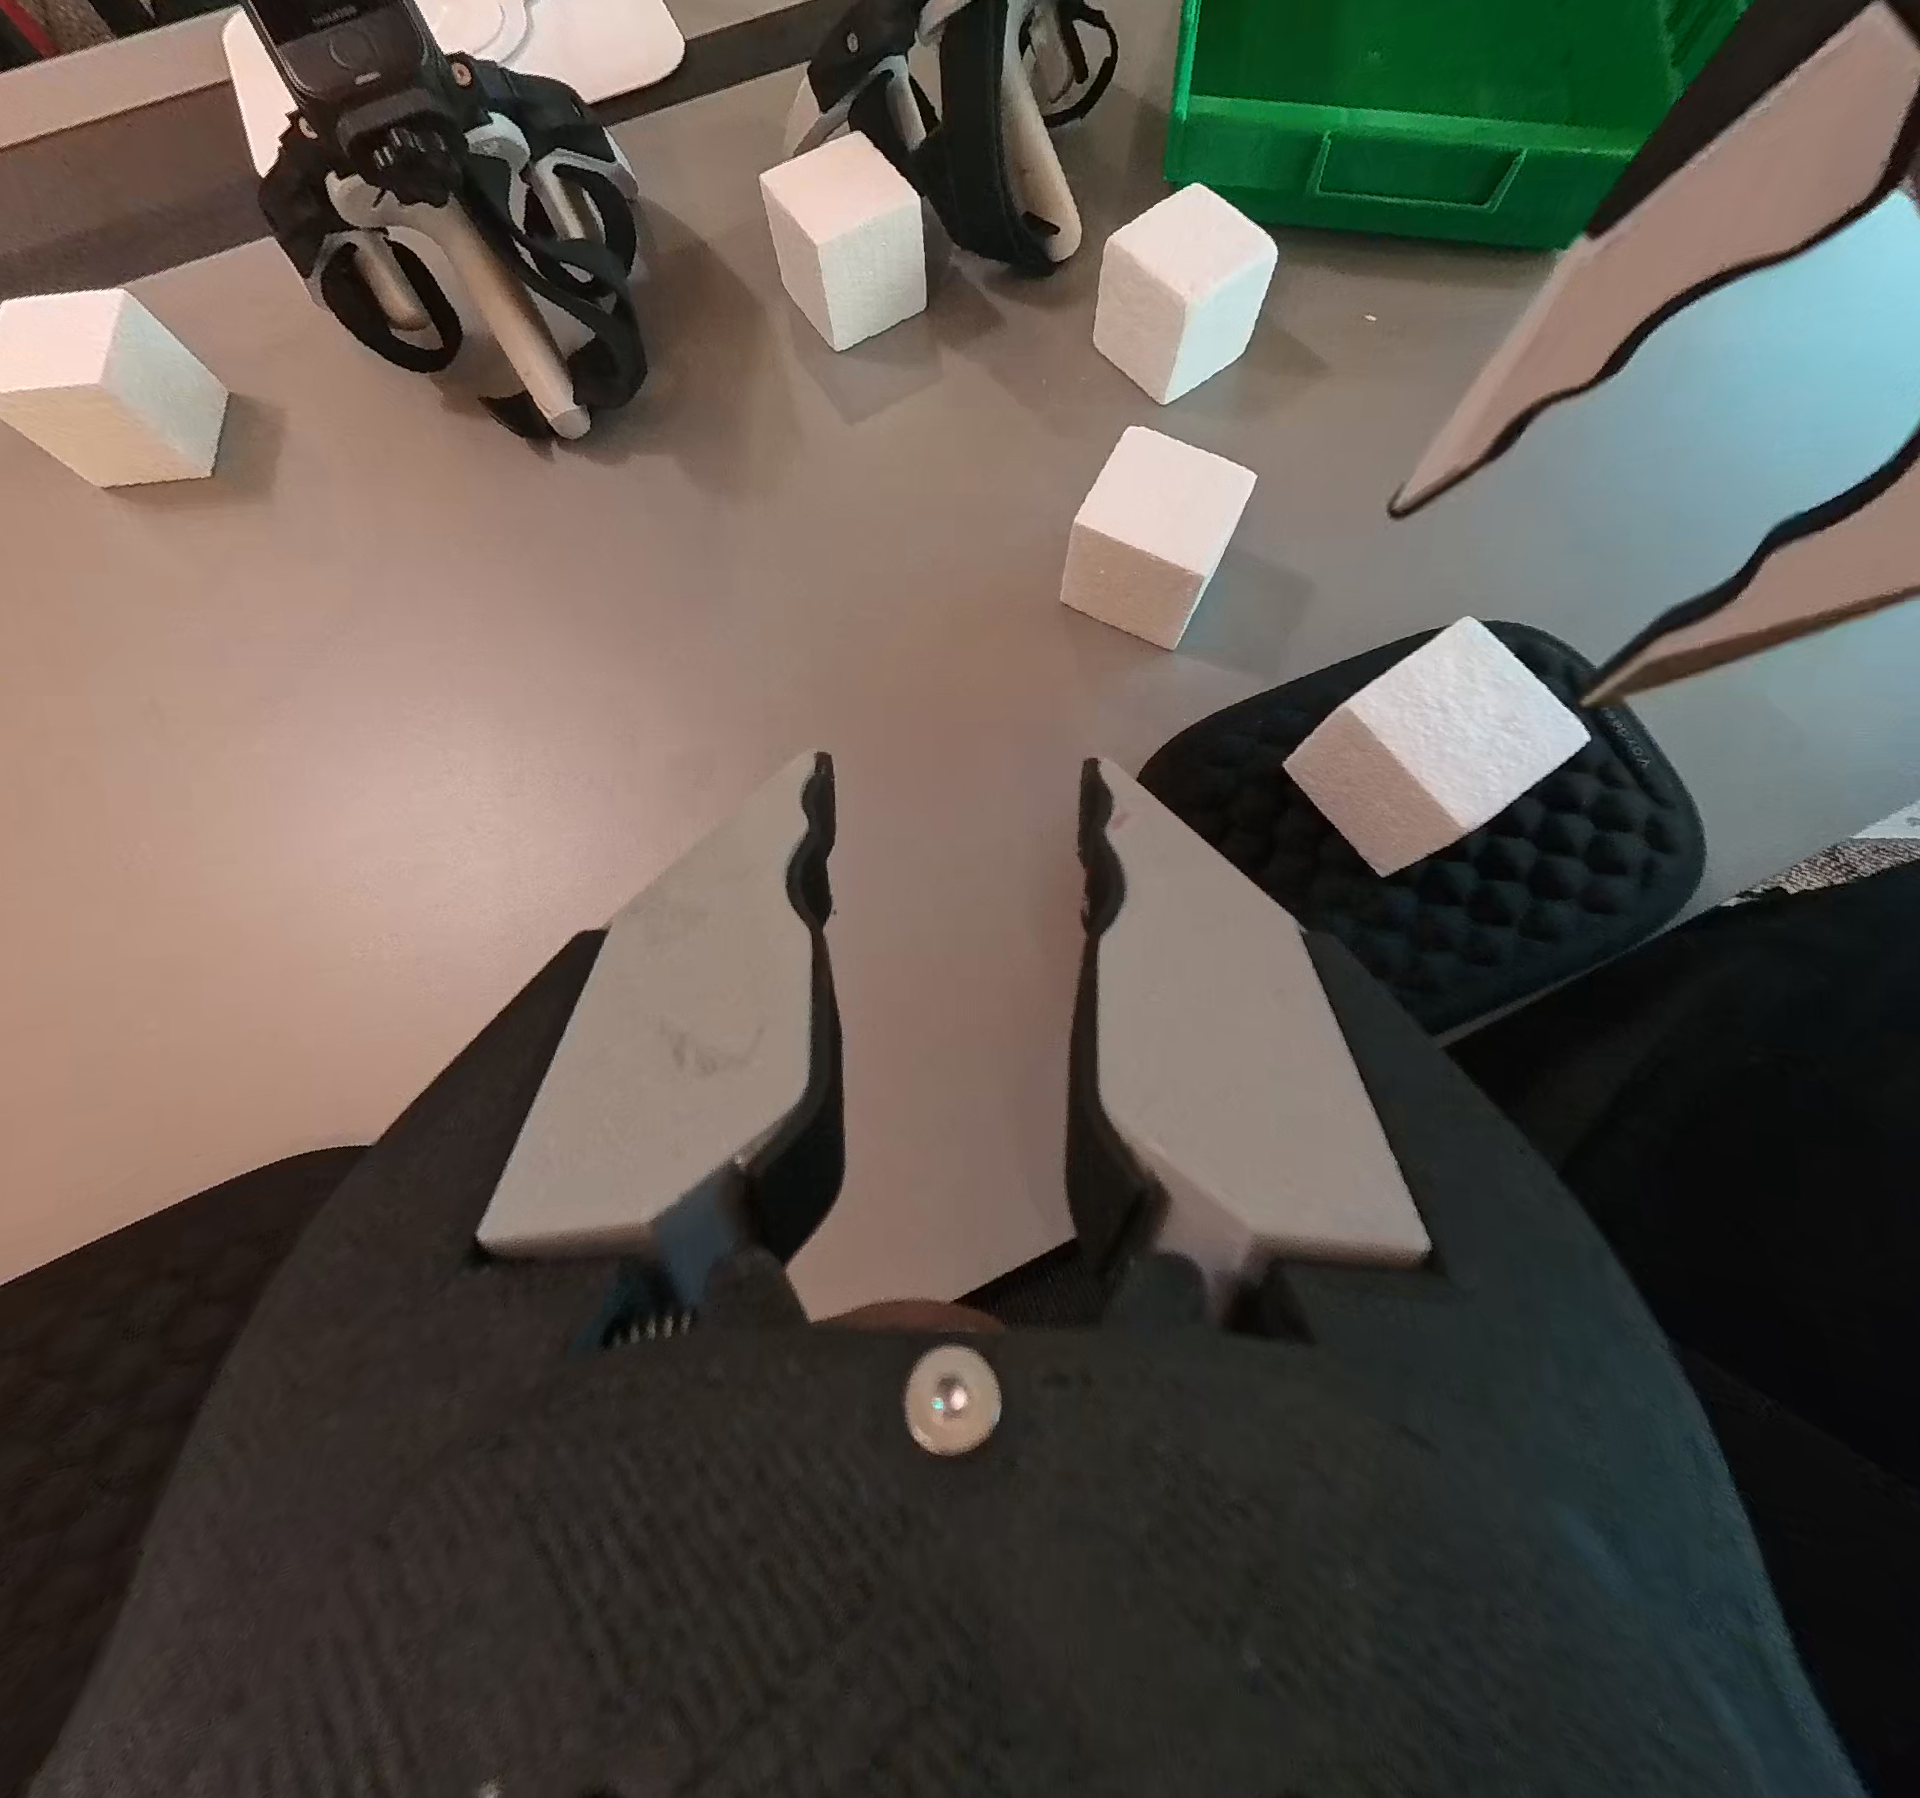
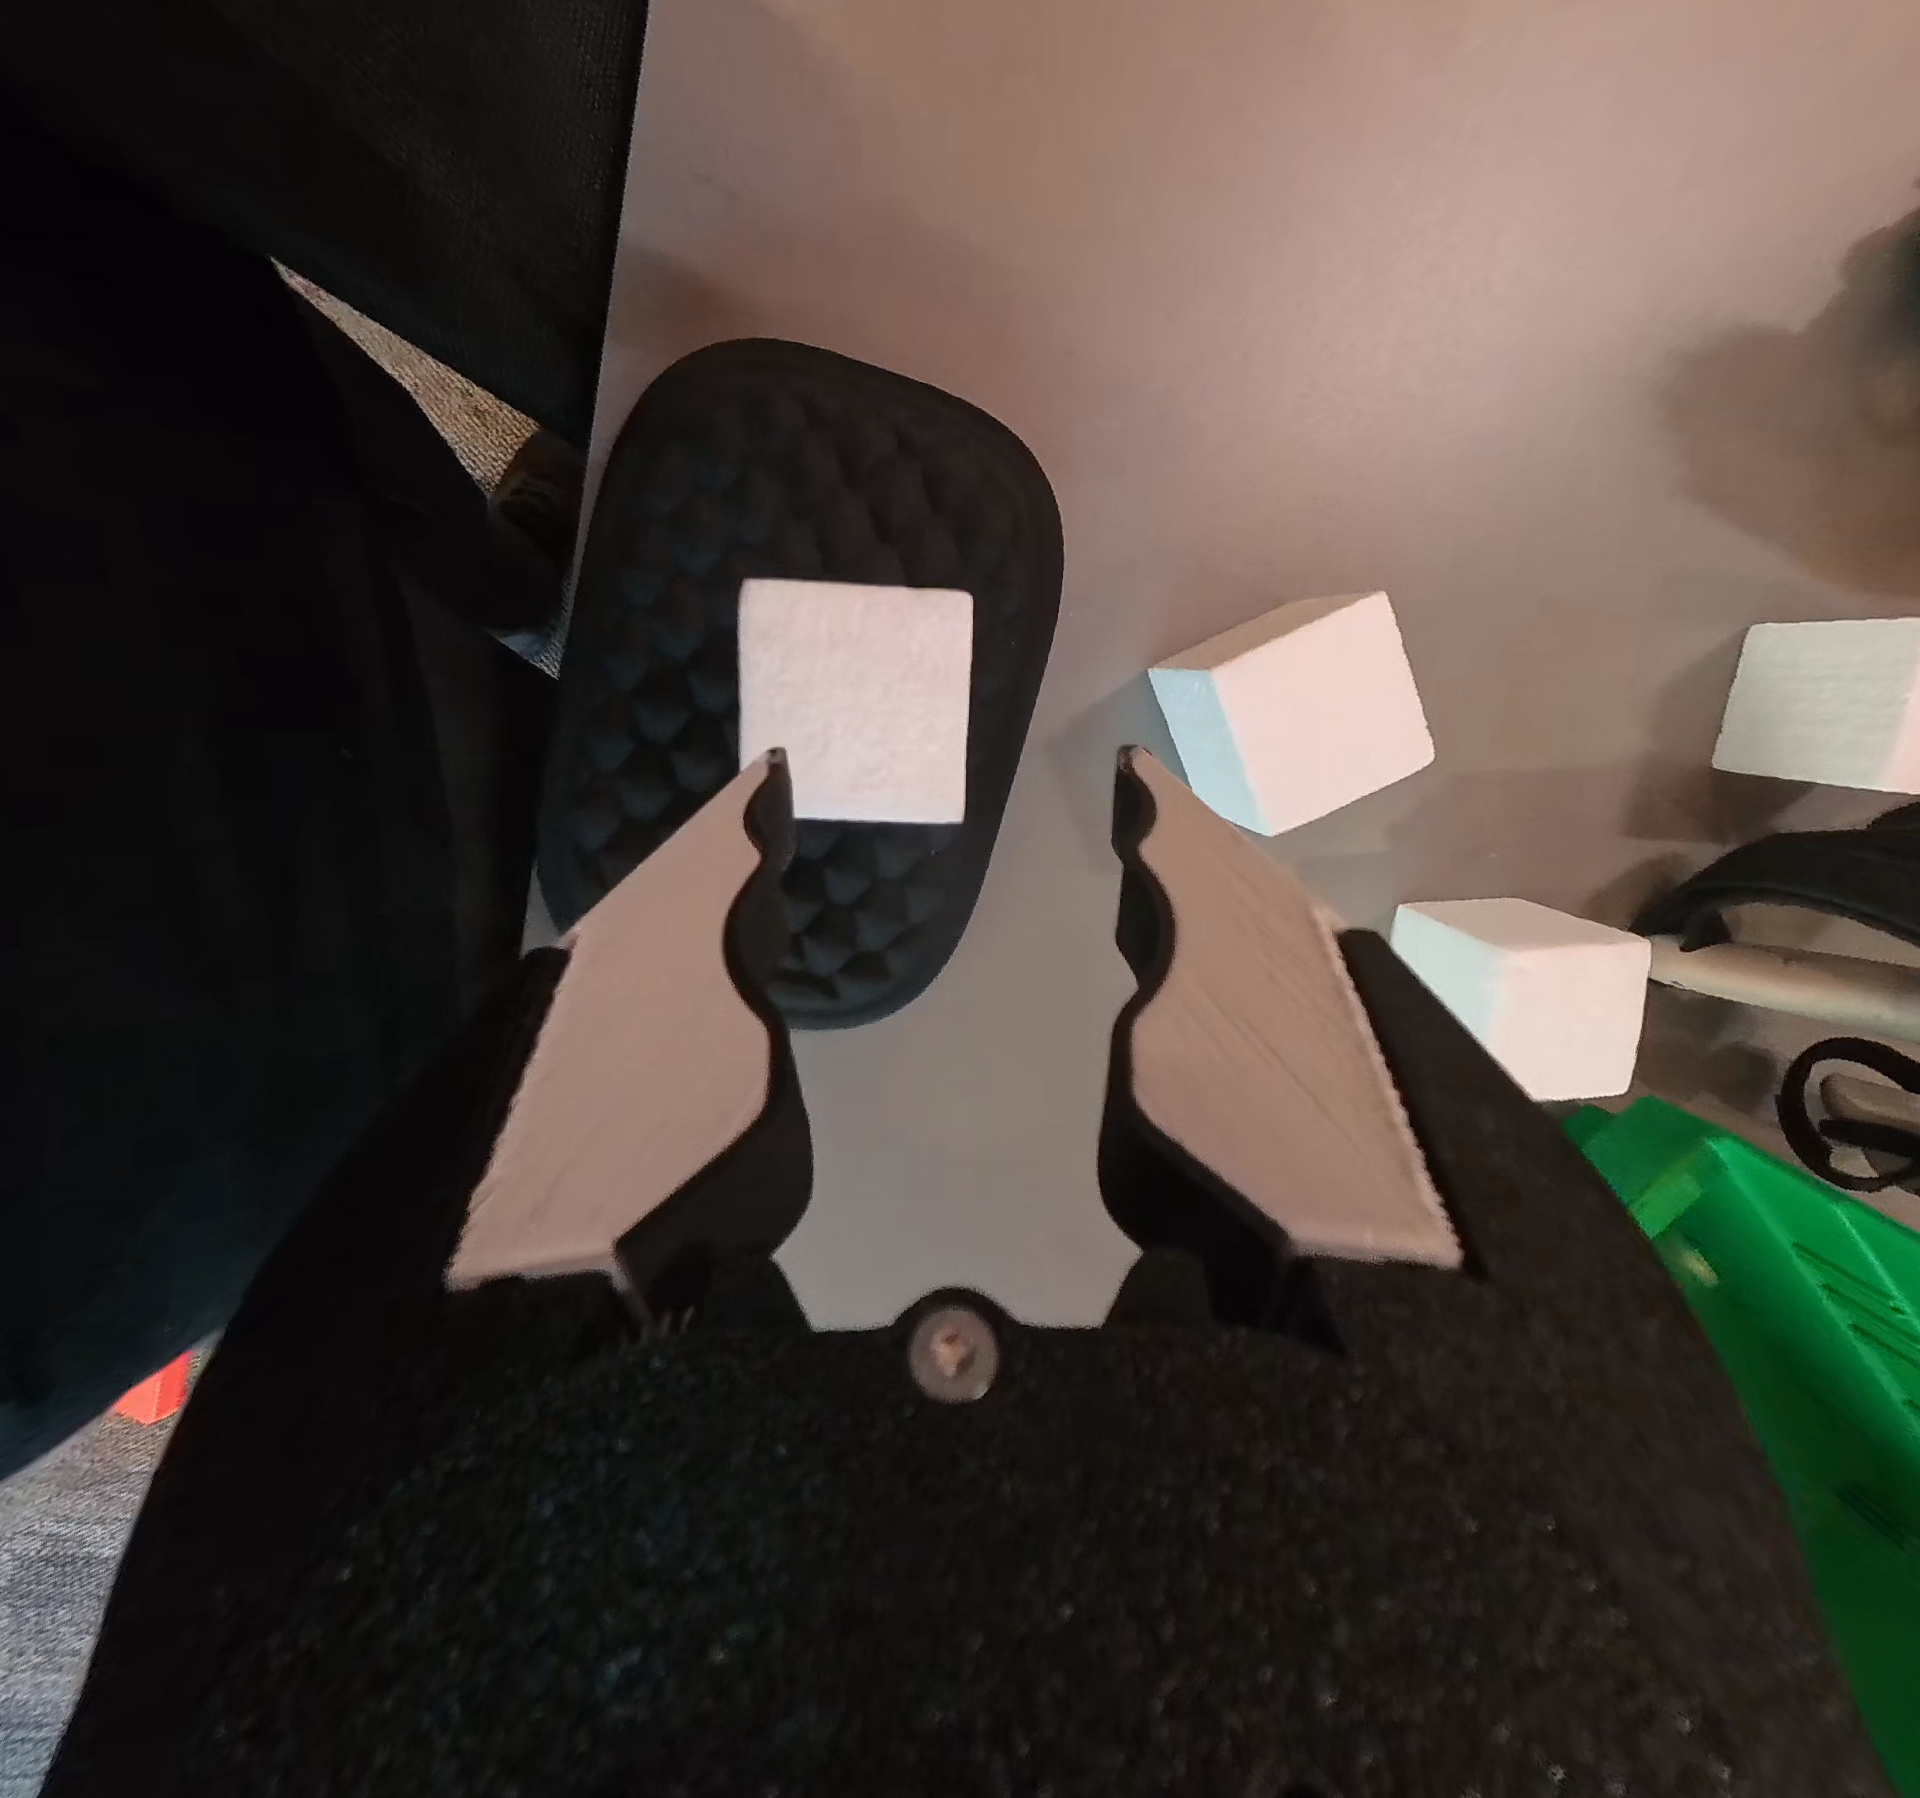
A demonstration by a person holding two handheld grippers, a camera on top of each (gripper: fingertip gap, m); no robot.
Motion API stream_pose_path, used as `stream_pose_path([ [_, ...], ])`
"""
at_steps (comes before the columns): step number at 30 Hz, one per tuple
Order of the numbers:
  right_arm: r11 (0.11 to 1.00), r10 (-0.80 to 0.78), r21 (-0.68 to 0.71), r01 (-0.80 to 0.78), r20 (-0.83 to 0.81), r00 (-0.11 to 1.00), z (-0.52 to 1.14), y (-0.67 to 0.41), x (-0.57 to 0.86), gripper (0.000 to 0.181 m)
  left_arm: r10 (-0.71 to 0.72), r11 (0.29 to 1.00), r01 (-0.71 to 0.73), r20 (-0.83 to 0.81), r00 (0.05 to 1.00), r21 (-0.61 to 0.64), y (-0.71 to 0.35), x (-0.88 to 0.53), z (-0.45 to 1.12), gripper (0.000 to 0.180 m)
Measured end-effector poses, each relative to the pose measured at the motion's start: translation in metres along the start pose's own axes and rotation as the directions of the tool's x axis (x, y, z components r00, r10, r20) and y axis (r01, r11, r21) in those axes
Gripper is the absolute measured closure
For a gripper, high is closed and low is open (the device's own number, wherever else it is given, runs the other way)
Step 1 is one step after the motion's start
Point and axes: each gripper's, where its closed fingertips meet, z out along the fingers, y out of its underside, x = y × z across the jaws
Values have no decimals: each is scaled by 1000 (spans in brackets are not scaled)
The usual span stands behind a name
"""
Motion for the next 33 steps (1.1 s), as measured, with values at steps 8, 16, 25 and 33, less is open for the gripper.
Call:
stream_pose_path([
  [8, 961, 275, 27, -274, -46, 960, 11, 18, 71, 100, 6, 1000, -6, -1, 1000, -8, 1, 1, 1, 135],
  [16, 974, -99, -198, 112, 78, 992, 60, 30, 97, 105, 9, 1000, -9, -9, 1000, -29, 5, 3, 2, 135],
  [25, 980, 37, -201, -14, 111, 993, 49, 18, 87, 120, 1, 1000, -1, -3, 1000, -22, 5, 2, 0, 135],
  [33, 976, 197, -122, -180, 142, 970, -25, -5, 26, 120, 21, 999, -22, -36, 999, -25, 3, 7, 4, 135],
])
